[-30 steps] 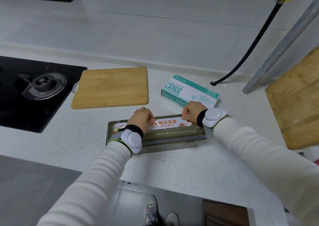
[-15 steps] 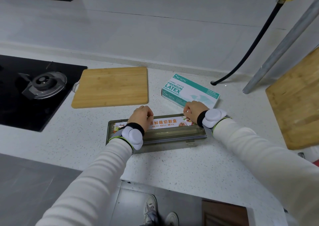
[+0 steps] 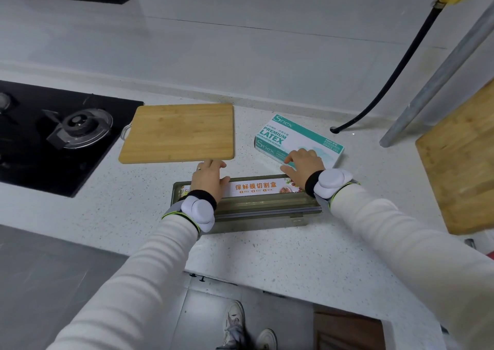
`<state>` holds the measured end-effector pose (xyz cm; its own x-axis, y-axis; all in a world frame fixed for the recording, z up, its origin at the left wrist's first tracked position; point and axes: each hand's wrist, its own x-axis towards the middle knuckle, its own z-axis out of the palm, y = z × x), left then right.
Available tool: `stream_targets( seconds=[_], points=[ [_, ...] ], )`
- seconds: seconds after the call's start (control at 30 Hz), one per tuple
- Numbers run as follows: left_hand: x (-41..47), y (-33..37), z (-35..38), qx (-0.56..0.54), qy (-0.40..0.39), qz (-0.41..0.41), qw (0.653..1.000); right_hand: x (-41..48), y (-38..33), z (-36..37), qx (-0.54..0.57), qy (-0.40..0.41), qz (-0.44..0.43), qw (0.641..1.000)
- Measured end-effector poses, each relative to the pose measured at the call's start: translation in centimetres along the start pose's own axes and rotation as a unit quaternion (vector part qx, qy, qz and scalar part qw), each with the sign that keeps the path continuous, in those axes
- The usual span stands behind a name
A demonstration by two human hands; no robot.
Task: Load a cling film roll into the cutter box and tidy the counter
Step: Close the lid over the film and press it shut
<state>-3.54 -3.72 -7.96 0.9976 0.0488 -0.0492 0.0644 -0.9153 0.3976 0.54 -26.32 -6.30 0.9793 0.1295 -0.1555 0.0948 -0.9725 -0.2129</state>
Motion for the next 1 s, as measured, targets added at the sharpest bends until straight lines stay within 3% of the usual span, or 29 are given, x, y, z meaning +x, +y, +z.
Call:
stream_targets(
  seconds=[0.27, 0.5, 0.67, 0.77, 1.0],
  points=[
    [-2.2, -1.8, -0.8, 0.026, 0.048, -0.053, 0.997, -1.8, -1.1, 0.0, 0.022, -0.018, -0.027, 0.999],
    [-4.8, -3.6, -1.3, 0.002, 0.07, -0.098, 0.993, -3.4, -3.6, 0.4, 0.031, -0.004, -0.101, 0.994],
    [-6.5, -6.0, -1.9, -0.059, -0.025, -0.101, 0.993, -3.7, -7.1, 1.7, -0.022, -0.026, -0.178, 0.983],
    [-6.9, -7.1, -2.0, -0.032, -0.082, -0.073, 0.993, -3.5, -9.5, 3.1, -0.059, -0.045, -0.218, 0.973],
    [-6.1, -8.8, -2.1, -0.025, -0.113, -0.044, 0.992, -2.7, -13.7, 6.3, -0.125, -0.07, -0.239, 0.96]
  ],
)
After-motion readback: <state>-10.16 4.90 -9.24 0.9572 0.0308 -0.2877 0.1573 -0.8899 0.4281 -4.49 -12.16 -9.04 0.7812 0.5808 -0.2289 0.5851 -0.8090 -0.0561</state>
